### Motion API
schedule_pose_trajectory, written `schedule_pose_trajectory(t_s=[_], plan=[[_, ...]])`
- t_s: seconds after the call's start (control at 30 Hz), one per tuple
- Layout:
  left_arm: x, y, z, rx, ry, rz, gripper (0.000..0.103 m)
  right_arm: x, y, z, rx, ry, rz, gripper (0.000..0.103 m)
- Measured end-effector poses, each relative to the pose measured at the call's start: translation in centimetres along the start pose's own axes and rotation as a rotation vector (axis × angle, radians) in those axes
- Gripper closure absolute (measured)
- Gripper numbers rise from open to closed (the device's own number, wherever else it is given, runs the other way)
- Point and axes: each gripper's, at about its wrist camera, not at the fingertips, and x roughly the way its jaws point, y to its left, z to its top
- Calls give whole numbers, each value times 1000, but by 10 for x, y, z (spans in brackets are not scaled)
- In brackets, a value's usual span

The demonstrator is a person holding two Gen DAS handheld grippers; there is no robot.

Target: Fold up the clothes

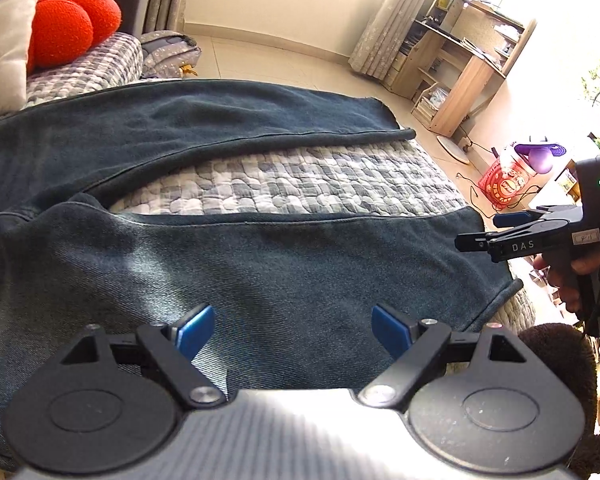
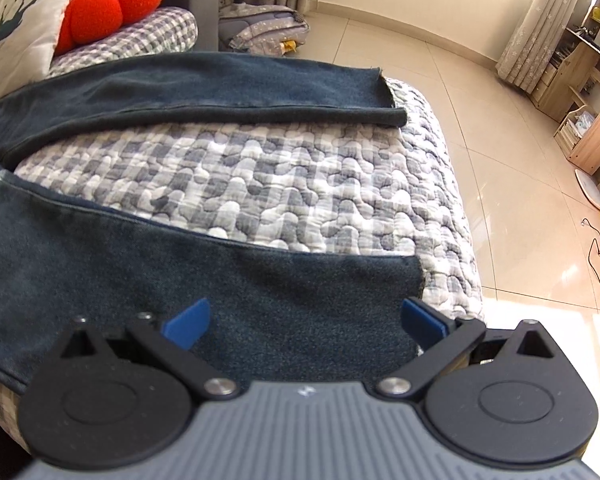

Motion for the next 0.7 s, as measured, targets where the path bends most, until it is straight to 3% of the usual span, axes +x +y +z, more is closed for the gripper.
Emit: schedule_pose_trajectory(t_s=[0.4,0.7], plan=[[1,46,11,-112,5,103,17,21,58,17,-87,-7,109,2],[16,52,9,-123,35,103,17,36,30,5,2,26,129,2]])
